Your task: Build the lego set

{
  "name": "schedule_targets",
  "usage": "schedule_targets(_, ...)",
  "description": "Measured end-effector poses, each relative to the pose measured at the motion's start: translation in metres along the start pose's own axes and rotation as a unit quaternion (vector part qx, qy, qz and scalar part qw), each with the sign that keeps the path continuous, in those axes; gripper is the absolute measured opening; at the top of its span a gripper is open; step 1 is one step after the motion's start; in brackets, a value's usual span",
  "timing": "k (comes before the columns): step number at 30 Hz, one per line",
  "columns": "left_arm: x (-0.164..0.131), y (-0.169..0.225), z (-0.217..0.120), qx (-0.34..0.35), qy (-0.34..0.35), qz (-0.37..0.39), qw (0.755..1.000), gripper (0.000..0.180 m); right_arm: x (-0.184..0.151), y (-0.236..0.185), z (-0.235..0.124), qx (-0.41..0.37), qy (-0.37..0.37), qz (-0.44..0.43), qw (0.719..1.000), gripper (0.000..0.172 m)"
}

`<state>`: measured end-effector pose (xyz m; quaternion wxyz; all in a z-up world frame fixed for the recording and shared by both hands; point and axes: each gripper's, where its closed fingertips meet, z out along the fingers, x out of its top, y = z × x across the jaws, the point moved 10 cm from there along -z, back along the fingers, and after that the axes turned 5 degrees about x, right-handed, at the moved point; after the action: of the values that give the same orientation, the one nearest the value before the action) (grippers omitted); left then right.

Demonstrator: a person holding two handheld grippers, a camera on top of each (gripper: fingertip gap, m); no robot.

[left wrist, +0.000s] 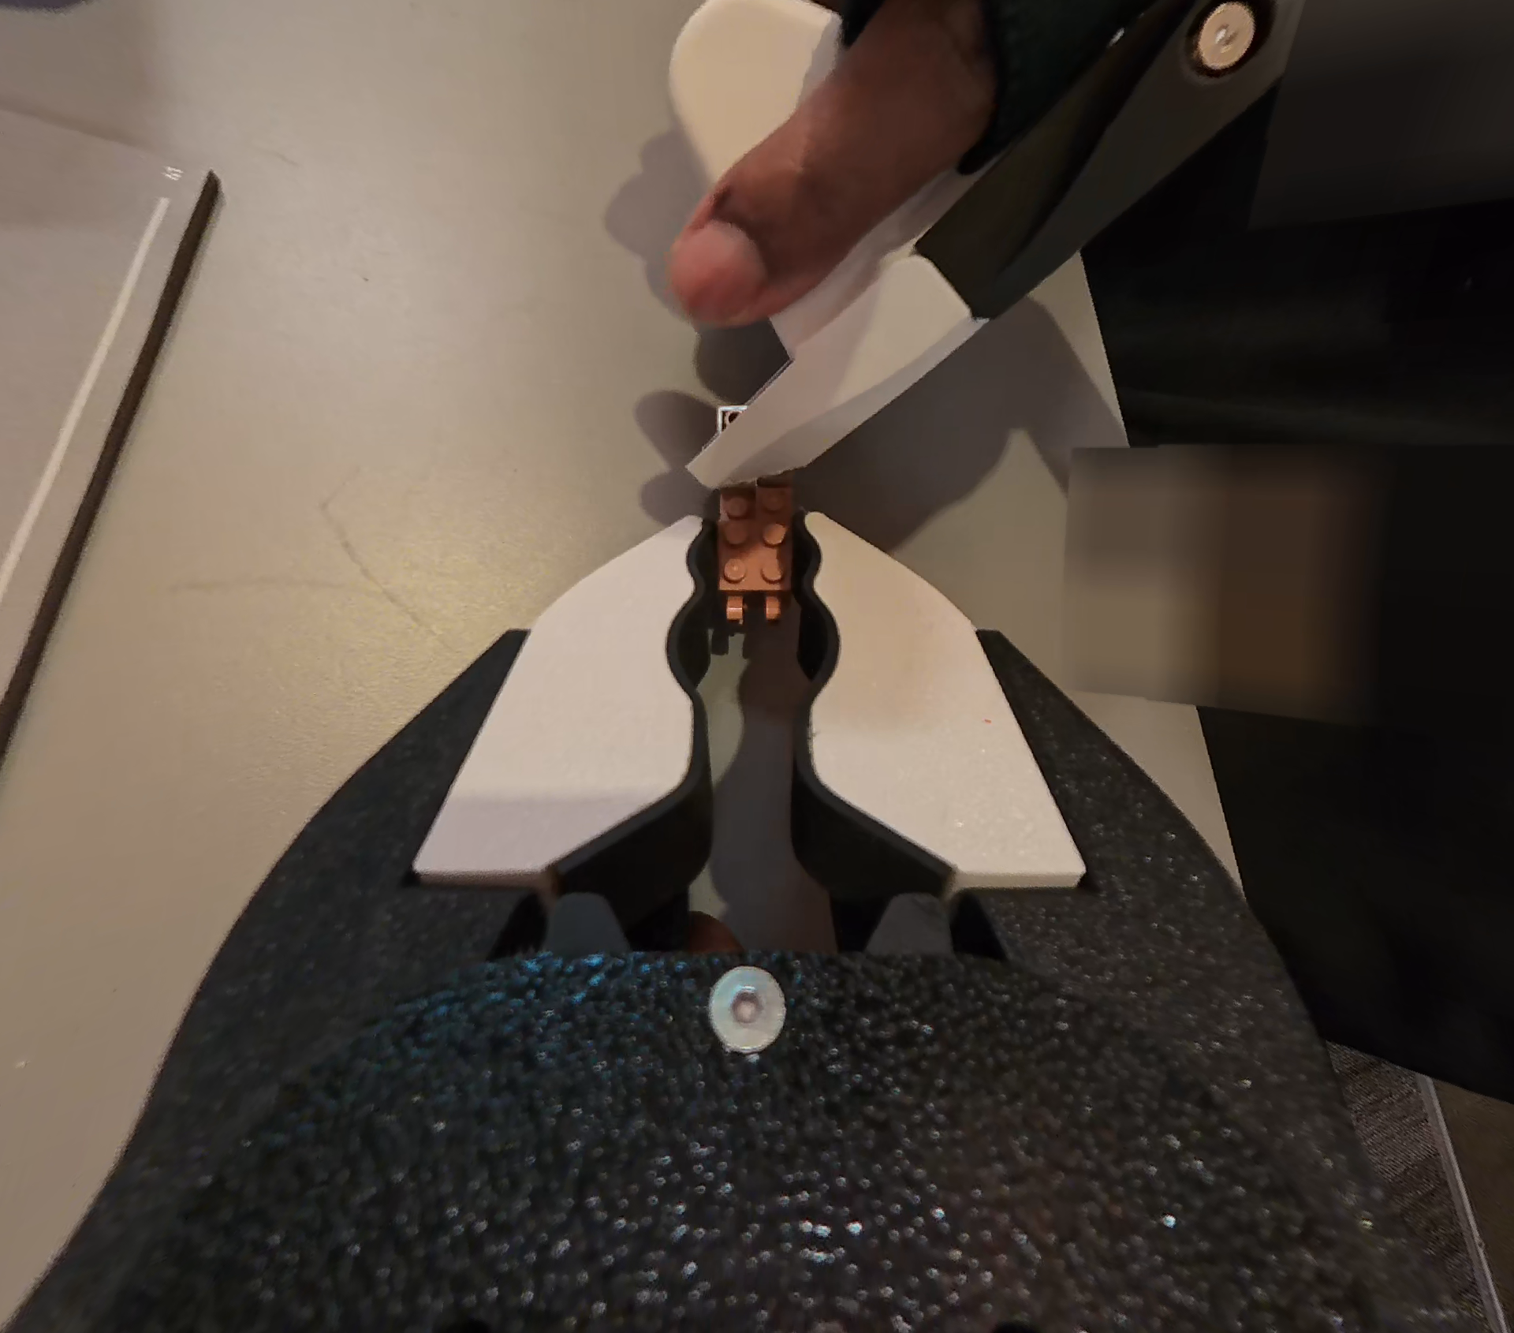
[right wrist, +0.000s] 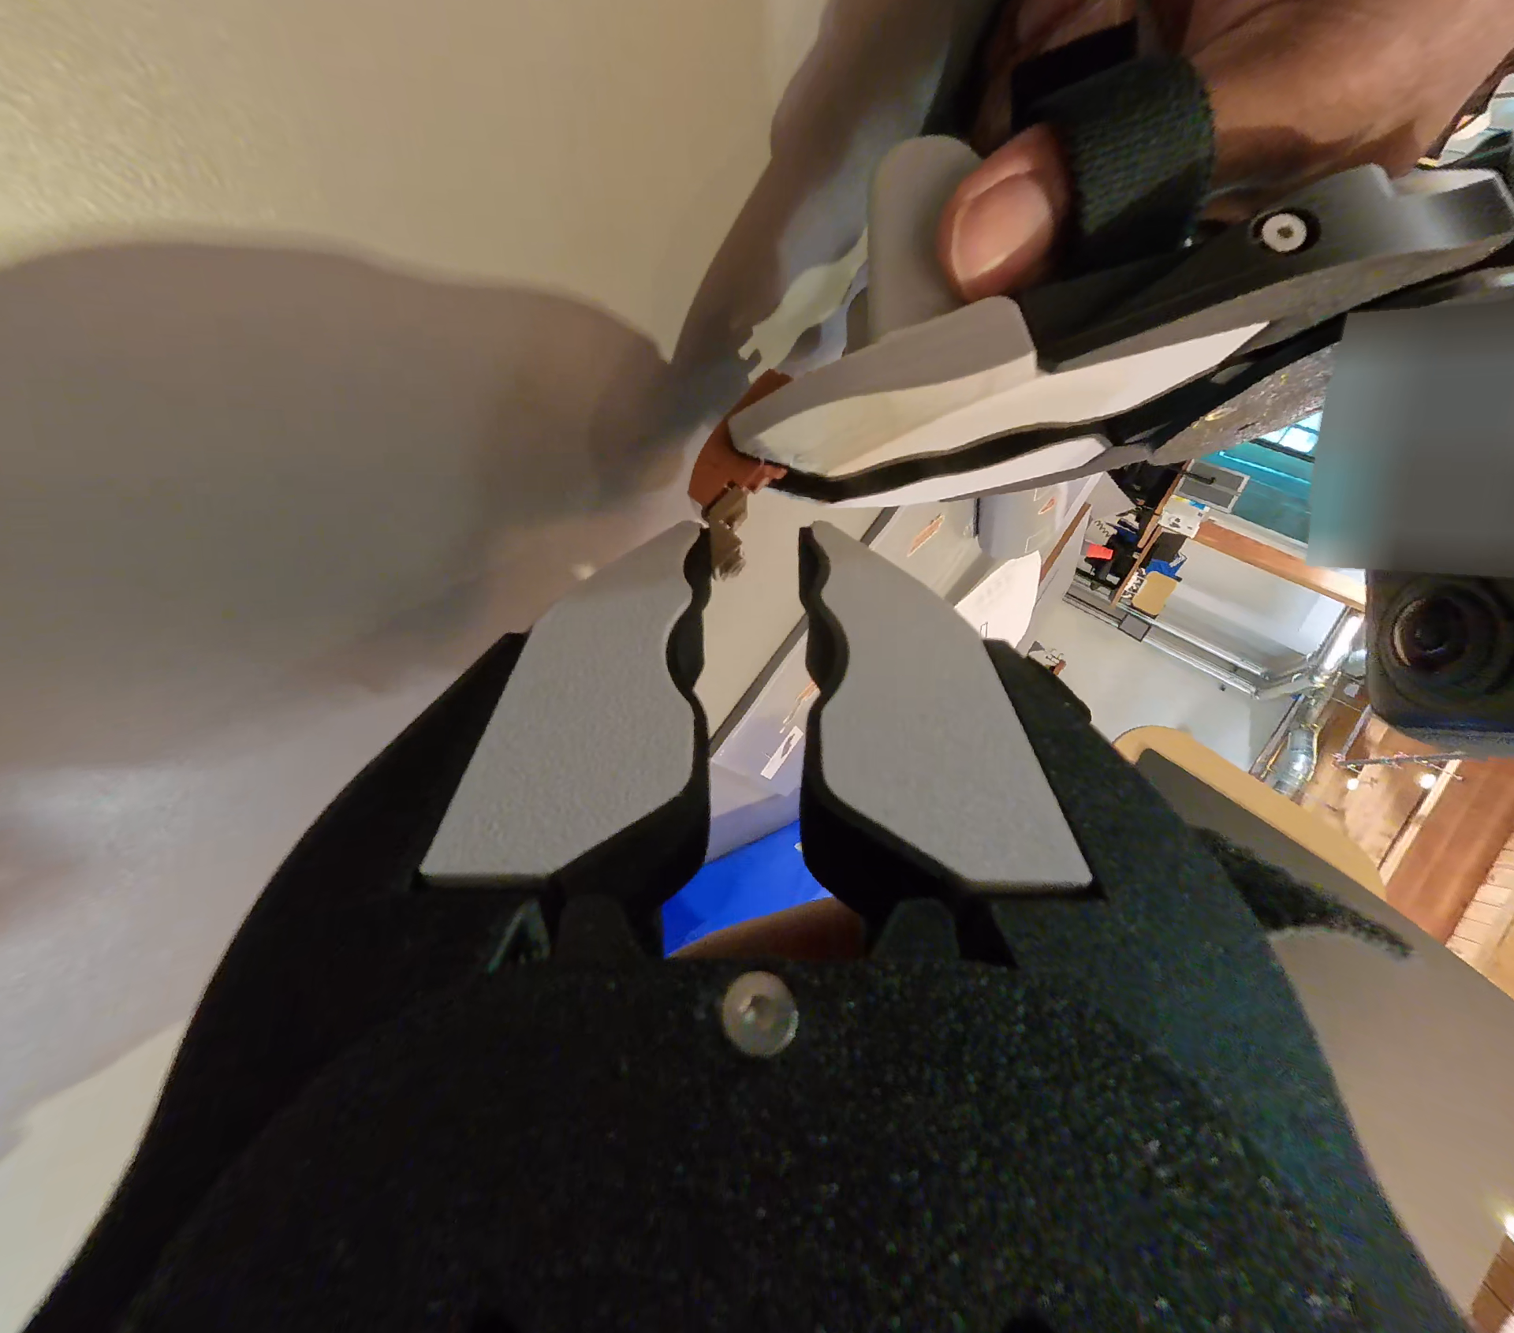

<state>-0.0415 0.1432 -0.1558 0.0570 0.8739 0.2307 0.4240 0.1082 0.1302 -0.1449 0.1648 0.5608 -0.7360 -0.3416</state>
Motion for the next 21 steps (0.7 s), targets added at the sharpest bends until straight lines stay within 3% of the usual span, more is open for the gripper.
schedule_targets(21,-0.0003,0.0005,-0.0024,-0.029,0.009,-0.005,1.0,0.016,-0.0009,-0.0017,-0.0054,0.018,0.024,-0.024,0.999,0.007)
